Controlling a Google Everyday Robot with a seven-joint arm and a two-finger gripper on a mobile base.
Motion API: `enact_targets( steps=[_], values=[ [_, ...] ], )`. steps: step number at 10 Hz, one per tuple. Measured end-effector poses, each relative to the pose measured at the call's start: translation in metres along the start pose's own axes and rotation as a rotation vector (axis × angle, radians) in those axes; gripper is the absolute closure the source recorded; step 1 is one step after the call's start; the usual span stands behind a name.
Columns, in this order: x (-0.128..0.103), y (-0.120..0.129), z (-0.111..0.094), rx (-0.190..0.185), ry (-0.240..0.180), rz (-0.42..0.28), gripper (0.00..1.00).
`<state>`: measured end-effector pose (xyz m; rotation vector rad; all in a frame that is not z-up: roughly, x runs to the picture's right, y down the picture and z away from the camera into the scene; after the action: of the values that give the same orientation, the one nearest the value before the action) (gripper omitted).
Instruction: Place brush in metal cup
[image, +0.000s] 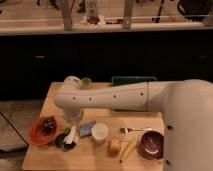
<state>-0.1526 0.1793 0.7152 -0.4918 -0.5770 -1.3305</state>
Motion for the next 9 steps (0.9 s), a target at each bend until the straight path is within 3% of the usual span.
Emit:
enact_targets(
  steps=[3,9],
  values=[
    [-0.003,-0.005,0.0,0.002,-0.004,-0.006,1.0],
    [-0.022,-0.029,0.011,-0.014,-0.025,-0.019,1.0]
  ],
)
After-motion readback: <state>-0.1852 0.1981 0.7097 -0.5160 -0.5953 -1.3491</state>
